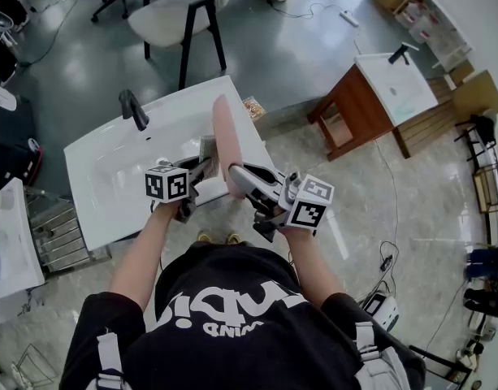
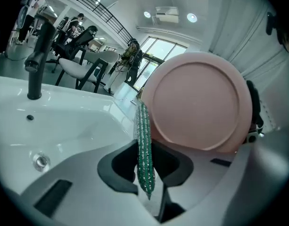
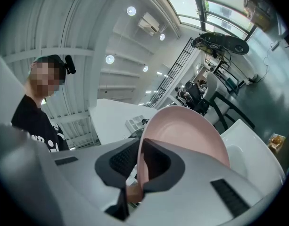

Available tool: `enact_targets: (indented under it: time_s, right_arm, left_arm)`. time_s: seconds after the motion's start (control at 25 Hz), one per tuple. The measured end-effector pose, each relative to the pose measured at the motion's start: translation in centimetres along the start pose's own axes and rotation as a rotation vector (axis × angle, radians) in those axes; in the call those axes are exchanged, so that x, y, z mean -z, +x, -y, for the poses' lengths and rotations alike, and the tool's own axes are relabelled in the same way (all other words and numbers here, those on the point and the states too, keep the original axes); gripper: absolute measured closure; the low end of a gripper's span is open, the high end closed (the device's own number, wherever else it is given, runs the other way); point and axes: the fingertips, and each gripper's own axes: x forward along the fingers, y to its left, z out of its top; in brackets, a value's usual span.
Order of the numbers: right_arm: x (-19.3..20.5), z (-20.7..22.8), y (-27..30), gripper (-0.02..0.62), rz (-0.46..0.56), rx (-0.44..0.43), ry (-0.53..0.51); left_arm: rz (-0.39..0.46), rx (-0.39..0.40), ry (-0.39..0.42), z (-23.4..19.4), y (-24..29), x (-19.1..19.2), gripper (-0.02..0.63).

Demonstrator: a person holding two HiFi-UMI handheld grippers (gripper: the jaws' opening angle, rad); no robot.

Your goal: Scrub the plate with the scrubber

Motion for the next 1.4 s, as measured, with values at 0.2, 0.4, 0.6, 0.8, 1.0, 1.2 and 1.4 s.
enact_targets:
  time_s: [0.2, 0.4, 0.6, 0.8, 1.0, 1.2, 1.4]
  right_arm:
    - [-0.8, 0.8, 0.3, 0.551, 0.045, 0.017, -0.005]
    - [-1.5, 1.8, 0.7, 0.551, 0.082, 0.05, -0.024]
    - [-2.0, 3.7, 0.7, 0.551, 0.108, 0.127, -0.045]
    - [-2.6, 5.4, 0.5, 0.551, 0.144, 0.184, -0.061]
    - [-2.9, 7.0, 0.2, 0.551, 0.176, 0.254, -0.072]
    - [-3.8, 8.8, -0.5, 0.552, 0.215, 0.313, -0.05]
    - [-3.5, 9.5, -0.8, 0.555, 0.216, 0.328, -0.022]
  left_arm:
    - [0.006, 0.019, -0.077, 0.9, 0.1, 1.2, 0.522]
    - [0.021, 0.067, -0.167, 2.5, -0.1, 1.5, 0.521]
    - [0.047, 0.089, -0.204, 4.3, -1.1, 1.1, 0.522]
    - [-0.022, 0.031, -0.111, 6.1, -1.6, 1.0, 0.521]
    - [-0.03, 0.027, -0.082, 8.1, -2.1, 1.1, 0.52]
    - [0.002, 0.046, -0.035, 10.2, -3.1, -0.6, 0.52]
    - [0.043, 0.041, 0.054, 11.5, -4.0, -2.4, 0.52]
